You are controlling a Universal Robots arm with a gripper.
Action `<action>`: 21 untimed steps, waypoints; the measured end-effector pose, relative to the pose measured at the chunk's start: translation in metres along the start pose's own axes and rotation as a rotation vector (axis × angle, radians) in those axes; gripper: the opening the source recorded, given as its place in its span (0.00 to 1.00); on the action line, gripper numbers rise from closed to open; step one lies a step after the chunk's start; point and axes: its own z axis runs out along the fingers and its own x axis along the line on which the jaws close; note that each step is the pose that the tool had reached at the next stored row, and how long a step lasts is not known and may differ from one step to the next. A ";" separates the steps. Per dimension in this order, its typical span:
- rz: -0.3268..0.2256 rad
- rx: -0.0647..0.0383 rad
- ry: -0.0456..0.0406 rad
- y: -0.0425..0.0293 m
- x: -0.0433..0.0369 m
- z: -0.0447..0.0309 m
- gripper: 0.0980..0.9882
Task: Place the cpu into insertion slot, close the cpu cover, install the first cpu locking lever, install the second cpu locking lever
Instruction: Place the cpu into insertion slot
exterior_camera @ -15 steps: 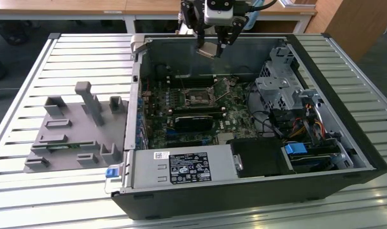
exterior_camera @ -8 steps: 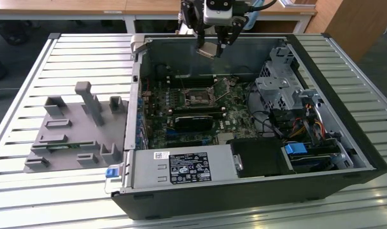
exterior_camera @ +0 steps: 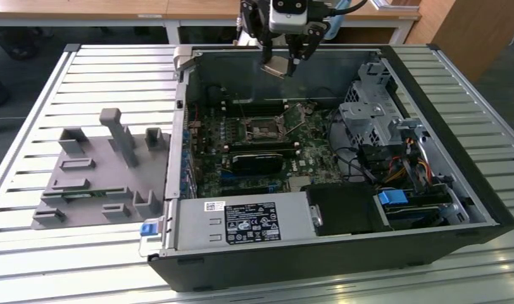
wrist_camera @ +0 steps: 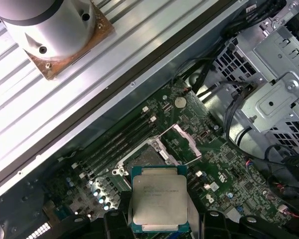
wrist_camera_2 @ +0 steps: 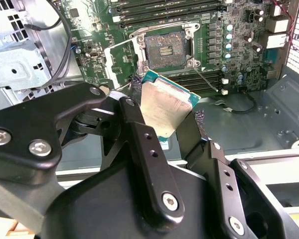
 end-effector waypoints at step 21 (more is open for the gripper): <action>0.050 -0.001 -0.0045 0.0000 0.0000 0.0000 0.48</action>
